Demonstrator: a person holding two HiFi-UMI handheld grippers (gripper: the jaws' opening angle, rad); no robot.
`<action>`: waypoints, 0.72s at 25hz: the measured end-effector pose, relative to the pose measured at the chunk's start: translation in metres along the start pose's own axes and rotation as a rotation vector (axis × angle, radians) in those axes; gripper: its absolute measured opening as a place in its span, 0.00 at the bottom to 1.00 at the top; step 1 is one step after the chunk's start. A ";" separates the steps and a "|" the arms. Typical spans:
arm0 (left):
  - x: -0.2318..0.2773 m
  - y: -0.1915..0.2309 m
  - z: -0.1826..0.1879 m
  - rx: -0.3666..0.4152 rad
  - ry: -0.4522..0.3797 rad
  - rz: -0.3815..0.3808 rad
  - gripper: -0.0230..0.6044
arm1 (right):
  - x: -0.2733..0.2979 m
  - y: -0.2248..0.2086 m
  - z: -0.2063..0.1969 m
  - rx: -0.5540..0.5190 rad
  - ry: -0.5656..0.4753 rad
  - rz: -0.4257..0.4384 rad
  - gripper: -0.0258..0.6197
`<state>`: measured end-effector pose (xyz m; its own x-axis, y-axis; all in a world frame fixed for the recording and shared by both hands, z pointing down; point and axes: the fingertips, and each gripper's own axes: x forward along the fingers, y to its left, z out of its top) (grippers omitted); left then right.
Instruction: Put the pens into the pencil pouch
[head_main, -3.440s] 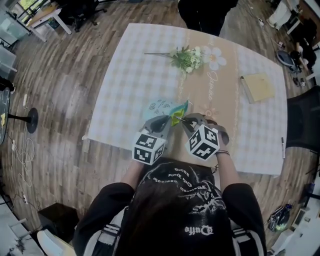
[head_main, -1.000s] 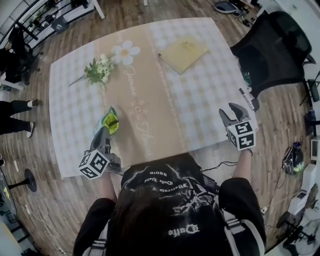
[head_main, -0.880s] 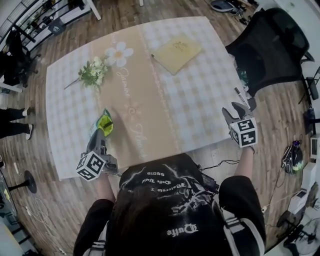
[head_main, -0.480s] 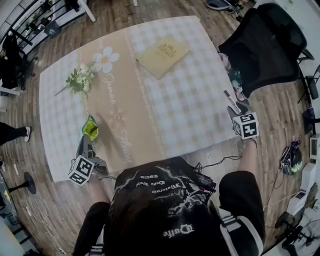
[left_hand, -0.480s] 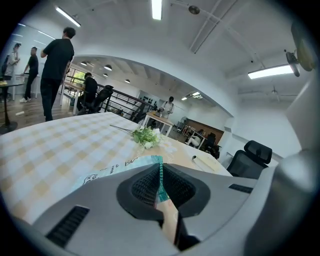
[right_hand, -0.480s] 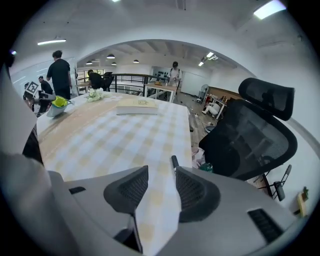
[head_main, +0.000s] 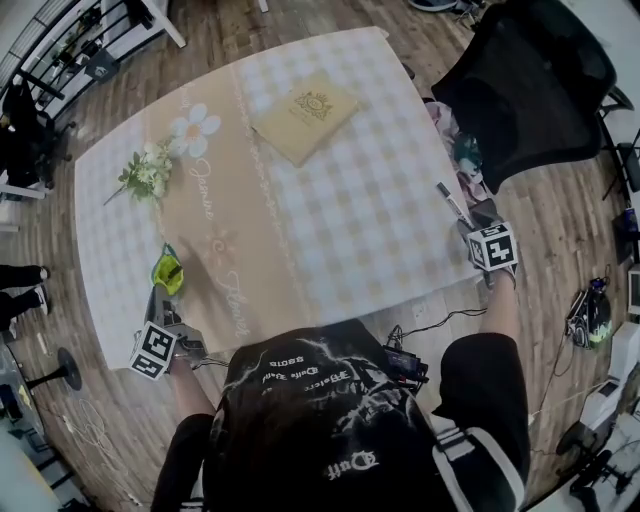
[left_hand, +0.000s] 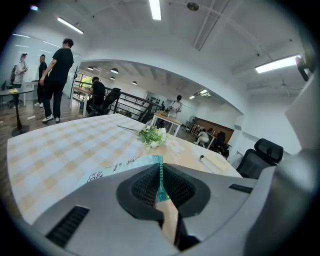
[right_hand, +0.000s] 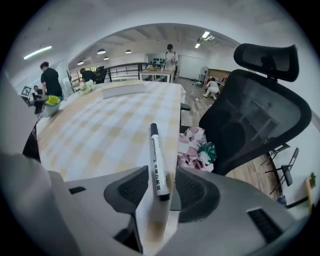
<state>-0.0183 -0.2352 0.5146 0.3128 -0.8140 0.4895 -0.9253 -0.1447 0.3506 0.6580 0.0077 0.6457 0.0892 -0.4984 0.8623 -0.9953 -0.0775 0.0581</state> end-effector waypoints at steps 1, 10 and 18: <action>0.000 -0.001 -0.001 -0.001 0.003 0.005 0.09 | 0.002 -0.001 -0.002 0.019 -0.007 0.019 0.32; 0.001 -0.013 -0.009 0.010 0.010 0.008 0.09 | 0.001 -0.004 -0.005 0.113 -0.055 0.094 0.26; -0.008 -0.009 -0.015 -0.003 0.006 0.017 0.09 | 0.000 -0.009 -0.005 0.086 -0.060 0.024 0.16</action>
<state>-0.0093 -0.2186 0.5196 0.2982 -0.8128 0.5004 -0.9299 -0.1291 0.3445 0.6670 0.0127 0.6472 0.0697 -0.5517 0.8311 -0.9905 -0.1370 -0.0079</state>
